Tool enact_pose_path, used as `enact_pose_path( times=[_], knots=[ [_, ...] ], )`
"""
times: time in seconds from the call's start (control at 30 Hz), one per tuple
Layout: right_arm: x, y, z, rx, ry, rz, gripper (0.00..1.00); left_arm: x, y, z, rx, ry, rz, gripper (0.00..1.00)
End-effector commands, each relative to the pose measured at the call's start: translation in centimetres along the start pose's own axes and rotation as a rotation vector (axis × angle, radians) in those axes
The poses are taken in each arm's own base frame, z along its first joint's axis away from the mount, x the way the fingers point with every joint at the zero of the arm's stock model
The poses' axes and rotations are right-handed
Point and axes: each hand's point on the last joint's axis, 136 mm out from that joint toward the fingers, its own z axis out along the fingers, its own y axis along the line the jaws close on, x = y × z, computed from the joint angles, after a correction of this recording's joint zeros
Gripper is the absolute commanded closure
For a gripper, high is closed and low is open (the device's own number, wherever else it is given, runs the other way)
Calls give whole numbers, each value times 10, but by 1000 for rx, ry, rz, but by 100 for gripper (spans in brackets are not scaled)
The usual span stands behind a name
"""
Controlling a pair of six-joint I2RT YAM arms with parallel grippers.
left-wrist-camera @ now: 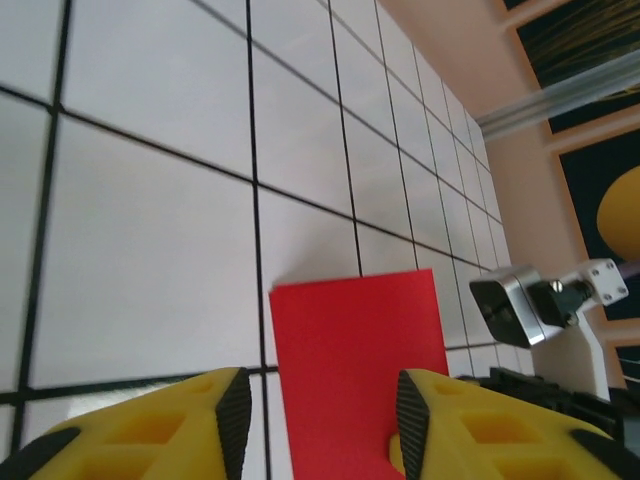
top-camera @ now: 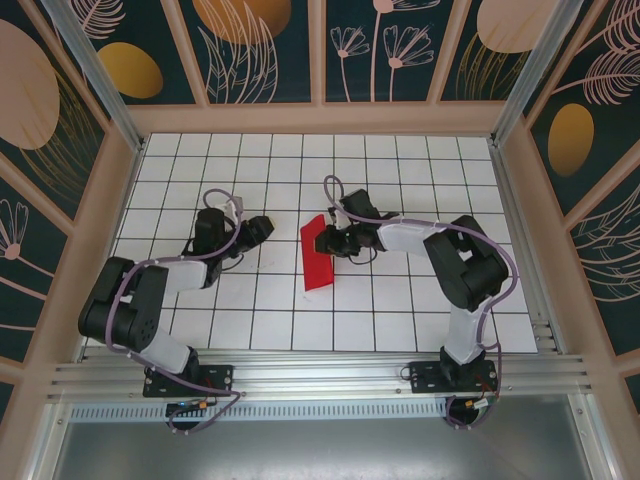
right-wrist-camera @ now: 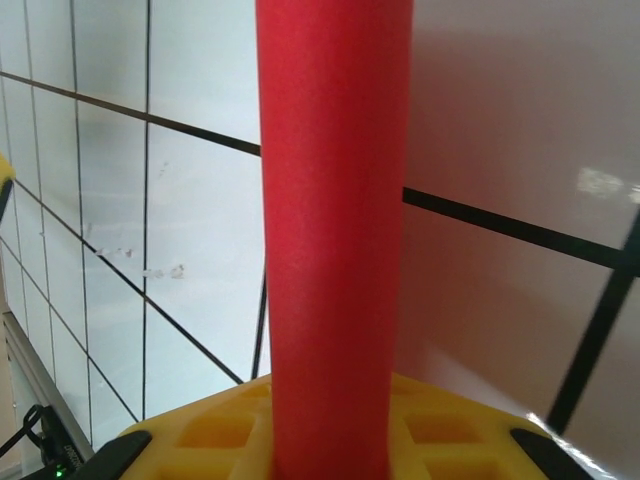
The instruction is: Fold a paper plane with a square sheet of paper (pick it up from the middle)
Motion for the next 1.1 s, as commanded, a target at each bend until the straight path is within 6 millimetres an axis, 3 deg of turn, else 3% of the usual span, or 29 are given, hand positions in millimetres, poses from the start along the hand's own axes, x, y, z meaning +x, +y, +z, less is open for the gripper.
enact_pose_path(
  times=[0.0, 0.3, 0.33, 0.57, 1.07],
  knots=[
    [5, -13, 3, 11, 15, 5, 76, 6, -26, 12, 93, 32, 15, 62],
    [8, -29, 6, 49, 21, 32, 75, 37, -39, 40, 117, 135, 39, 78],
    [8, -31, 6, 55, 22, 35, 75, 44, -31, 46, 100, 160, 31, 80],
    [9, -34, 6, 59, 24, 42, 75, 65, -25, 66, 59, 254, 51, 87],
    [9, -30, 6, 54, 37, 49, 74, 101, 9, 90, -114, 432, 60, 93]
  ],
)
